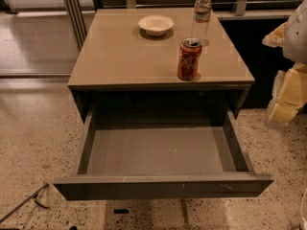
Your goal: Place coke can into top drawer
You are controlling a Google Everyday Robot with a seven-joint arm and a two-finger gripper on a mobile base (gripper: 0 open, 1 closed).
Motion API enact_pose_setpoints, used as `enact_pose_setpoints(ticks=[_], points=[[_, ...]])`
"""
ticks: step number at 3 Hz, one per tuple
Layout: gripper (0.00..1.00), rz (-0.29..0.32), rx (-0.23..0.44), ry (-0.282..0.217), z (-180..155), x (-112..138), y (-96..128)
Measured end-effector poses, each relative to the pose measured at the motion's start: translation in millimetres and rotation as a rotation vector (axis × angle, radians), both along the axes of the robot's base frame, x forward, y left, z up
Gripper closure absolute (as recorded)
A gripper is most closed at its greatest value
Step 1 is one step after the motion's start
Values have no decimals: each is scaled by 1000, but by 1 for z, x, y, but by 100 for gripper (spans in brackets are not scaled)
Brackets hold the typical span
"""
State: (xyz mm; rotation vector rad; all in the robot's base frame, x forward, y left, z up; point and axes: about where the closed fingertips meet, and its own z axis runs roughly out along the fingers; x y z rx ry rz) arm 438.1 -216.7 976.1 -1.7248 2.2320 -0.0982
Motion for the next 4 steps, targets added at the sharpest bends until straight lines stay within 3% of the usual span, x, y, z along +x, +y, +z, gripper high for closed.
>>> enact_pose_setpoints(ticks=[1,2,3,4], points=[[0,0,0,-1,0,0,0],[0,3,2,-30,-4,22,-4],[0,2,17,-82,-15,63,-12],[0,-2,72,-158,-23,113,-15]])
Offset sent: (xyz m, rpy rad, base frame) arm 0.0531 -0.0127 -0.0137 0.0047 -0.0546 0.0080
